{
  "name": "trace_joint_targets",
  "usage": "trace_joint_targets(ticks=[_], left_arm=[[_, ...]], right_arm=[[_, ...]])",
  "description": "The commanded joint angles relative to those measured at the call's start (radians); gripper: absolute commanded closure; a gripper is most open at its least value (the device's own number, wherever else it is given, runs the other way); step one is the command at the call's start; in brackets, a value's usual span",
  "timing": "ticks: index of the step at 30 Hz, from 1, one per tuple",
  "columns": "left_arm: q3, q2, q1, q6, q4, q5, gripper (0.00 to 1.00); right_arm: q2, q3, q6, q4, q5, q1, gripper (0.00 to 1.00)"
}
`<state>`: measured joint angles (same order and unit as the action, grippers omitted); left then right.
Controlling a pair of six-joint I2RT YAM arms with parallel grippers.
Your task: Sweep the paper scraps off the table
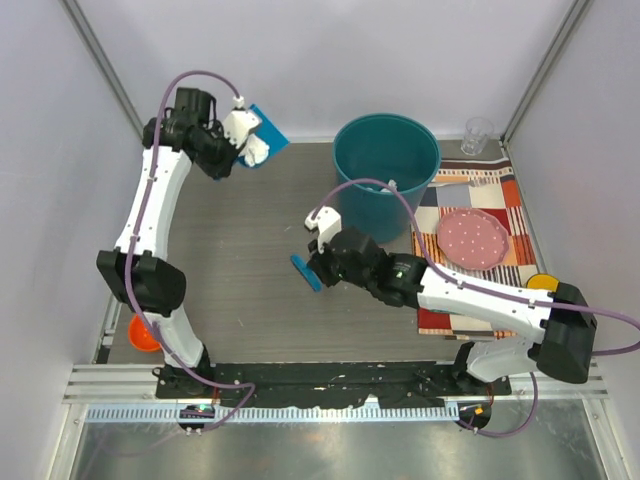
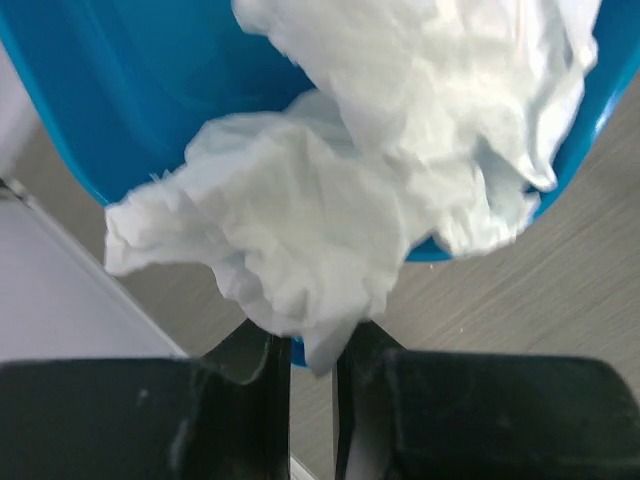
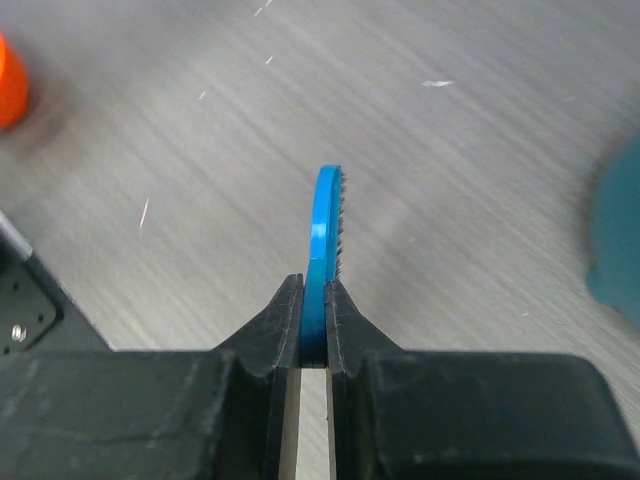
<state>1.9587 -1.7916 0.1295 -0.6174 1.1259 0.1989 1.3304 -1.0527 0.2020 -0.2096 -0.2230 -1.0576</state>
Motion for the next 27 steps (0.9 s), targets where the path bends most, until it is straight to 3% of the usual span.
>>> trace_joint_targets(ticks=[1, 6, 15, 19, 21, 22, 27], left_arm=[[0.267, -0.044, 0.07, 0.019, 0.187, -0.064, 1.0], [0.553, -0.156, 0.214, 0.048, 0.307, -0.189, 1.0], [0.651, -0.275, 0.518, -0.016, -0.033, -0.605, 1.0], [0.651, -0.324, 0.663, -0.221, -0.32, -0.869, 1.0], [0.629, -0.354, 0.691, -0.37, -0.408, -0.941, 1.0], [0.605, -0.361, 0.705, -0.43, -0.528, -1.016, 1.0], [0.401, -0.341, 0.711, -0.764, -0.925, -1.101, 1.0]], right_arm=[[-0.045, 0.049, -0.041, 0.073, 0.062, -0.027, 0.99], [-0.082, 0.089, -0.012, 0.076, 0.077, -0.028, 0.99], [-0.129, 0.132, 0.034, 0.09, 0.07, -0.056, 0.99], [-0.128, 0.14, 0.043, 0.099, 0.068, -0.073, 0.99], [-0.128, 0.138, 0.043, 0.104, 0.068, -0.084, 0.99], [-0.129, 0.137, 0.045, 0.105, 0.068, -0.087, 0.99], [-0.158, 0.141, 0.033, 0.099, 0.054, -0.104, 0.99]])
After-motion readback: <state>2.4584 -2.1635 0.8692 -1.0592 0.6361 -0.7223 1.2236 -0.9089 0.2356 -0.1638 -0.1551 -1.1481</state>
